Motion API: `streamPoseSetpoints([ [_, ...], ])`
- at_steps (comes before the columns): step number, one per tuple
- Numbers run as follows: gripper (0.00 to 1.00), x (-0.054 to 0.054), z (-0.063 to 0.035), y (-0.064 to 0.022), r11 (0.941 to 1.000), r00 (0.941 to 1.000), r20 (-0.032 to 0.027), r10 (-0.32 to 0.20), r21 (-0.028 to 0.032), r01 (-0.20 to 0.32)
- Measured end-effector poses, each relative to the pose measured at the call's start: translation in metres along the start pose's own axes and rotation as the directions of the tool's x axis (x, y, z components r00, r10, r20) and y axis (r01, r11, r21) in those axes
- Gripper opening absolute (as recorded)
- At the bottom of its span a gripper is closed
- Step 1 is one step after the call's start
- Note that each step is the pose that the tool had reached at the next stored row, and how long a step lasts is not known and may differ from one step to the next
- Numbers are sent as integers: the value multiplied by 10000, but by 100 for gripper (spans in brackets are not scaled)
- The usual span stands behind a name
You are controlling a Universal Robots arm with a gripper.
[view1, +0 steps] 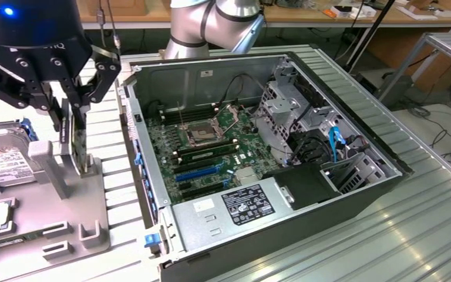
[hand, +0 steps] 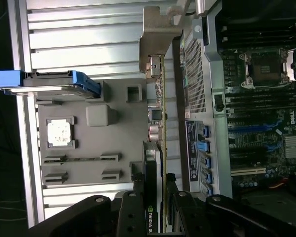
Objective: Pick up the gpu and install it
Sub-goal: 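Pick up the gpu and move the gpu toward the slot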
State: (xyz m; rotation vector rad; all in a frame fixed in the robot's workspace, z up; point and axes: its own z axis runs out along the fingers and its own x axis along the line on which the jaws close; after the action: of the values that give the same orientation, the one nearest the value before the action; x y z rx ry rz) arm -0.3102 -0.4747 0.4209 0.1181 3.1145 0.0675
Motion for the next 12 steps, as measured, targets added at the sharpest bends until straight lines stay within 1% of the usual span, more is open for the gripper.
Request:
streamPoseSetpoints([
  [3,27,-62,2,5,10000,10000,0,-1,0,1],
  [12,27,-187,5,14,10000,10000,-1,0,0,0],
])
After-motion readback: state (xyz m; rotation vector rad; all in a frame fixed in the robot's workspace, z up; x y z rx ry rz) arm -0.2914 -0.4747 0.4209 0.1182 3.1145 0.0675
